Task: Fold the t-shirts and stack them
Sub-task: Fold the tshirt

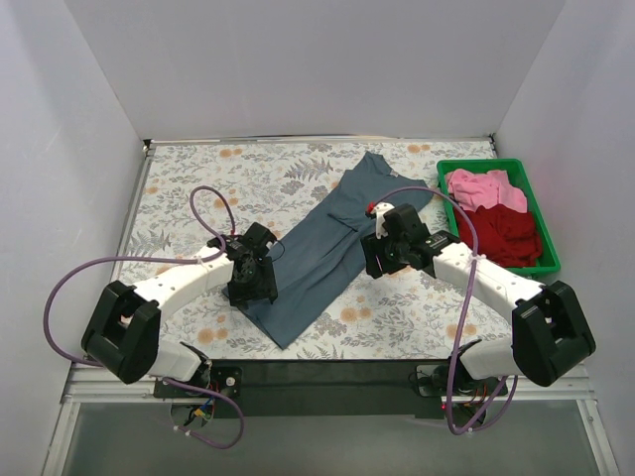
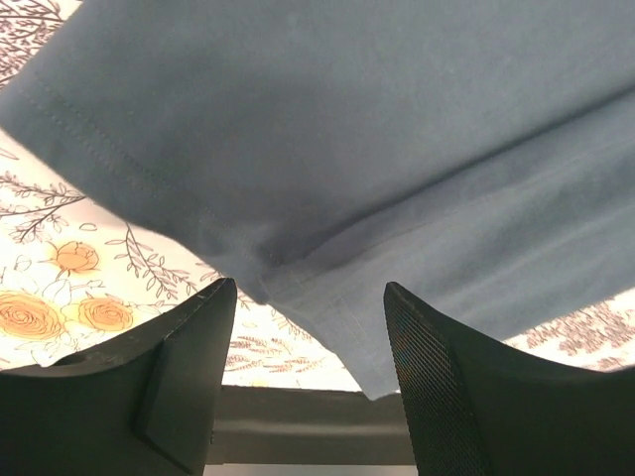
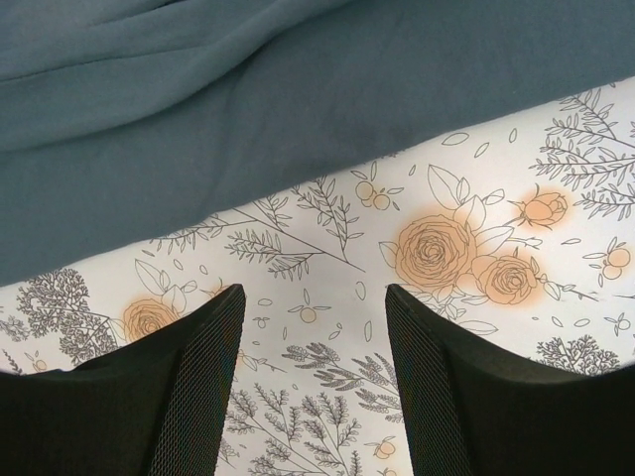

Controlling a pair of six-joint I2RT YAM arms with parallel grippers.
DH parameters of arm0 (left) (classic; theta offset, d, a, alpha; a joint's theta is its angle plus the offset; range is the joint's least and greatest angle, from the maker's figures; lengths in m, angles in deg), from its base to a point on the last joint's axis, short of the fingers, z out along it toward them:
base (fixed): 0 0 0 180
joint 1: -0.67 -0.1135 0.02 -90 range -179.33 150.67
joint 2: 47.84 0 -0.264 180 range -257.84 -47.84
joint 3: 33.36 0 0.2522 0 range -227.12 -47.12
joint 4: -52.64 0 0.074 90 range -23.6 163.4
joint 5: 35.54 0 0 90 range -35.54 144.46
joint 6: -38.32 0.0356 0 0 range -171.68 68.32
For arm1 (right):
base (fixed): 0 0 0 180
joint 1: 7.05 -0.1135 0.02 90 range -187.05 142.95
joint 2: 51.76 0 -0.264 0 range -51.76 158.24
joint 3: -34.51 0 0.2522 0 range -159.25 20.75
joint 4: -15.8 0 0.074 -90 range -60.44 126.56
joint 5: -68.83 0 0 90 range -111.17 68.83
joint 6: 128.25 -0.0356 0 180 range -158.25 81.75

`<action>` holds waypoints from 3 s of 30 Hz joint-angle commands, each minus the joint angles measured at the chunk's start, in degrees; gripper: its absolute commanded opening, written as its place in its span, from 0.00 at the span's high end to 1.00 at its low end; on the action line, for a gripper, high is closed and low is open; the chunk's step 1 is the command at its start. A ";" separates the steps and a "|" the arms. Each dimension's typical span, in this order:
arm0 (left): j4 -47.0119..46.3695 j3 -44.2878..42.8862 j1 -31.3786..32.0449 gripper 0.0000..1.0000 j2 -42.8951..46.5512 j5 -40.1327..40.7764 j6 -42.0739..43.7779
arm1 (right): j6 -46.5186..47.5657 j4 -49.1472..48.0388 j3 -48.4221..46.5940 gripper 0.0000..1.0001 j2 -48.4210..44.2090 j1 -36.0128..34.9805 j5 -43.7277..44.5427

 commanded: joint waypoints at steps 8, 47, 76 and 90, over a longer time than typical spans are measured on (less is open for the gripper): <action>-3.22 -0.31 0.30 0.49 -3.62 -1.06 0.95 | 0.48 -2.21 2.13 0.44 -2.57 0.67 -1.34; 9.36 -3.39 -1.19 0.77 -0.63 8.69 -9.42 | -3.48 -4.31 -4.02 0.47 6.13 11.56 -3.00; 5.93 5.84 -2.43 0.78 0.51 3.16 -8.28 | -9.45 -15.74 -20.01 0.58 29.24 11.92 -23.84; 4.43 6.37 -2.43 0.82 -0.28 2.19 -8.10 | -10.42 -14.95 -29.76 0.58 38.91 16.58 -17.33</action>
